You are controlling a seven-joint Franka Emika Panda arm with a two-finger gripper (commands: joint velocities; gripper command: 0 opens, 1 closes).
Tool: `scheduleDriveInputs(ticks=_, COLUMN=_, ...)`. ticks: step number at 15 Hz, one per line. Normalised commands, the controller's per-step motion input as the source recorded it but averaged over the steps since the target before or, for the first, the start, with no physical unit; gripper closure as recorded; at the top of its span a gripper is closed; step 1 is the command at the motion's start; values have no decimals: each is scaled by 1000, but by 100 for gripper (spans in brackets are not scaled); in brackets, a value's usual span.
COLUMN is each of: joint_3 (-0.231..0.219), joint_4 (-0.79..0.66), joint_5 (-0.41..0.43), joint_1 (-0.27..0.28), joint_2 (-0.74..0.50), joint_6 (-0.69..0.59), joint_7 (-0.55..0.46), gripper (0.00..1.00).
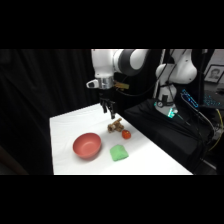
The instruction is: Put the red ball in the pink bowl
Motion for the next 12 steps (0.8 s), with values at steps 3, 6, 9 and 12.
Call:
scheduleDriveInputs(ticks=3, joint_3=2, joint_4=-396, joint_5=-18, joint_1=-18, joint_2=-303, joint_6=269, joint_7=48, gripper=0)
scheduleDriveInputs(ticks=6, joint_3=1, joint_4=-343, joint_5=-28, joint_1=-16, joint_2=-239, joint_6=294, joint_7=76, gripper=0)
scheduleDriveInputs(ticks=9, joint_3=17, joint_4=-338, joint_5=-6, joint_1=2, joint_2=-202, joint_6=313, joint_7=90, gripper=0)
scheduleDriveInputs(ticks=12, joint_3=32, joint_4=-344, joint_5=-12, joint_1=19, joint_2=-159, joint_6=352, joint_7=128, gripper=0)
